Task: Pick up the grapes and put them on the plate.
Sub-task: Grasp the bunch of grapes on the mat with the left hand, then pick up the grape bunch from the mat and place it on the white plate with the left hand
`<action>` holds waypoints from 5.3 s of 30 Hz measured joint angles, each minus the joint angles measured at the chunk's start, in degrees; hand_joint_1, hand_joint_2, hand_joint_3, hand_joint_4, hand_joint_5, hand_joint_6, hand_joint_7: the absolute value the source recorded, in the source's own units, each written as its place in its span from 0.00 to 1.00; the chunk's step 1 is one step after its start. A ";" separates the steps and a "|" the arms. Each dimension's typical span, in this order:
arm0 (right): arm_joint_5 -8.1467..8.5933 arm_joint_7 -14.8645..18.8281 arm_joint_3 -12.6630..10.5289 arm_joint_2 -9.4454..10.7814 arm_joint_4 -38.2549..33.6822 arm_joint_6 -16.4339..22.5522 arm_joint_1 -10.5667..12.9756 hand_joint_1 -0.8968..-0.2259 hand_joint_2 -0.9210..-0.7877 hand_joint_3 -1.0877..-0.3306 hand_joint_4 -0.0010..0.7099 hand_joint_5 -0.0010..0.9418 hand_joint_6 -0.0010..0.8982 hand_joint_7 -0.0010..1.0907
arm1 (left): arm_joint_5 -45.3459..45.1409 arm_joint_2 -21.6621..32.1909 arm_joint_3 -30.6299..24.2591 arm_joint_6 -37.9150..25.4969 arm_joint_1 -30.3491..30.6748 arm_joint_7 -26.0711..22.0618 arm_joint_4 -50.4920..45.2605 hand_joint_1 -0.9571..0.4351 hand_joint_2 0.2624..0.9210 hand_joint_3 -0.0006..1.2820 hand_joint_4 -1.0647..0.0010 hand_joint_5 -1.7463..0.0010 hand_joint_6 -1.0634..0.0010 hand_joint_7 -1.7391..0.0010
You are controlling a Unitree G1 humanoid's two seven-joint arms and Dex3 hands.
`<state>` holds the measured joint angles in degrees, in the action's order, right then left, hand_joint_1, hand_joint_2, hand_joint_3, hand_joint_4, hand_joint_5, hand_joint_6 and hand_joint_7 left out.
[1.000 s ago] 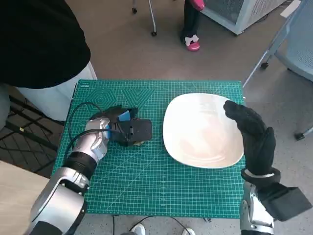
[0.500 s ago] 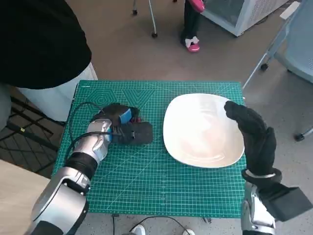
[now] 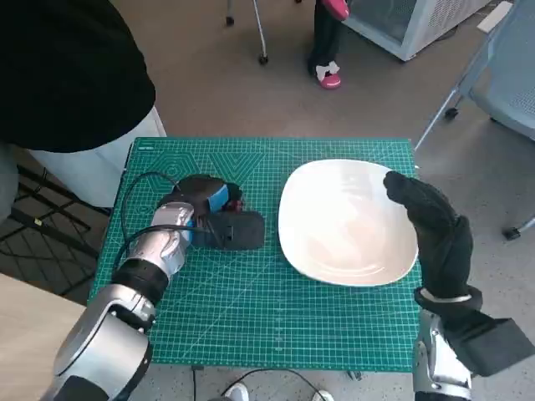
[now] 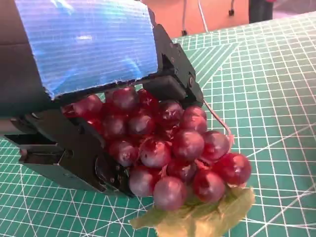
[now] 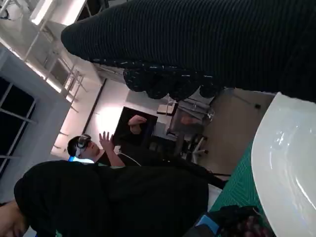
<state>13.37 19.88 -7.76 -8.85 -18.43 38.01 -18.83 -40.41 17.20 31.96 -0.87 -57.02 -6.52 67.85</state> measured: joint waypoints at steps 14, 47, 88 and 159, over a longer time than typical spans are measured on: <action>-0.02 0.06 0.01 0.01 -0.07 0.00 0.00 0.42 0.00 0.29 0.60 0.00 0.09 0.37 | 0.10 0.08 0.00 0.32 -0.04 -0.31 0.22 0.94 1.00 0.16 0.50 0.21 0.26 0.92; -0.04 0.04 0.30 0.24 -0.06 -0.15 -0.15 0.42 0.00 0.29 0.60 0.00 0.09 0.37 | 0.72 5.02 -2.22 -2.74 5.05 -5.85 -17.19 0.69 1.00 0.08 0.38 0.32 0.45 0.30; -0.13 -0.23 0.36 0.95 -0.05 0.24 -0.36 0.41 0.00 0.29 0.60 0.00 0.10 0.37 | 2.10 11.66 -12.17 -3.19 14.60 -11.29 -57.24 0.69 1.00 0.03 0.30 0.36 0.38 0.36; -7.02 -13.87 -5.52 1.28 14.56 1.52 14.63 0.43 0.00 0.29 0.63 0.00 0.19 0.21 | 4.36 -14.22 -3.24 11.33 -9.85 -12.35 -23.08 0.69 1.00 0.09 0.42 0.28 0.44 0.33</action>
<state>6.36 6.02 -13.28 -7.57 -3.86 39.53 -4.20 -36.05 2.98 28.72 10.46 -66.87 -18.87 44.77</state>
